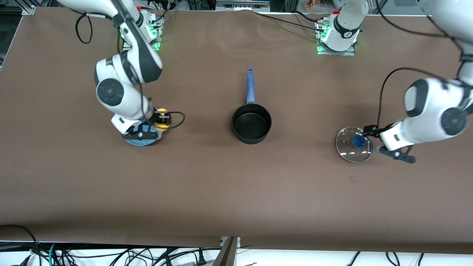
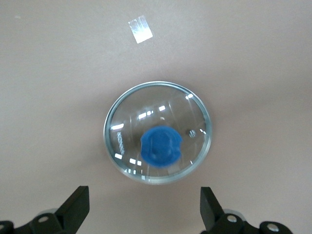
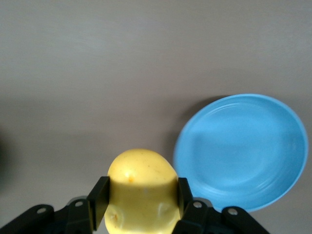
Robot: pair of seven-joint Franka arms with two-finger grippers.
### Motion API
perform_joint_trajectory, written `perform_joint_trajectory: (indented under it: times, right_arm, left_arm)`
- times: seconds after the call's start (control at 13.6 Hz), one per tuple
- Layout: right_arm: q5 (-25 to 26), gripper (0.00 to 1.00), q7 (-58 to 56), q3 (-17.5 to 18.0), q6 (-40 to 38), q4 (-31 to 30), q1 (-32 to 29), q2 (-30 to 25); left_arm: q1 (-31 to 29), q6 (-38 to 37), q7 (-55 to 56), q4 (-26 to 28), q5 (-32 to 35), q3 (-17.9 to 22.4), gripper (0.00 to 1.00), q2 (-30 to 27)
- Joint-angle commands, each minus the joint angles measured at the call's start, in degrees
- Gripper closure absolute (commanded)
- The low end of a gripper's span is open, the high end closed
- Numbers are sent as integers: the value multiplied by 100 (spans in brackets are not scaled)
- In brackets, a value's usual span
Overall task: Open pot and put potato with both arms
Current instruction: 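Carry the potato with the right gripper over the open saucepan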
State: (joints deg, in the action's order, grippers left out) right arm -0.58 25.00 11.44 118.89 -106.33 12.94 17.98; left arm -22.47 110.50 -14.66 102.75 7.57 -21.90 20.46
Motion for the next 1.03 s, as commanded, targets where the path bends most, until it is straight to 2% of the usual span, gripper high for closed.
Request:
perform_joint_trajectory:
  times: [0.0,0.37,0.51,0.81,0.88,0.95]
  right_arm:
    - [-65,72,1020,358,-427,787,251,214]
    - [-21,71,3139,359,-366,1955,1639,1127]
    - [66,71,3772,342,-305,2413,2123,1540]
    - [488,70,4390,324,450,2591,2520,2095]
    - [585,68,4399,315,521,2591,2520,2174]
    - [655,67,4399,289,600,2591,2520,2218]
  left_arm:
    - [-12,-1167,313,-570,-238,-174,0,-462]
    - [14,-2794,675,-2020,-378,-315,0,-736]
    - [293,-2858,745,-2022,-545,-167,0,-1112]
    - [2313,-2841,780,-1970,-1072,2070,0,-1597]
    - [2604,-2806,780,-1856,-1082,2397,0,-1676]
    - [2772,-2745,806,-1681,-1073,2496,0,-1850]
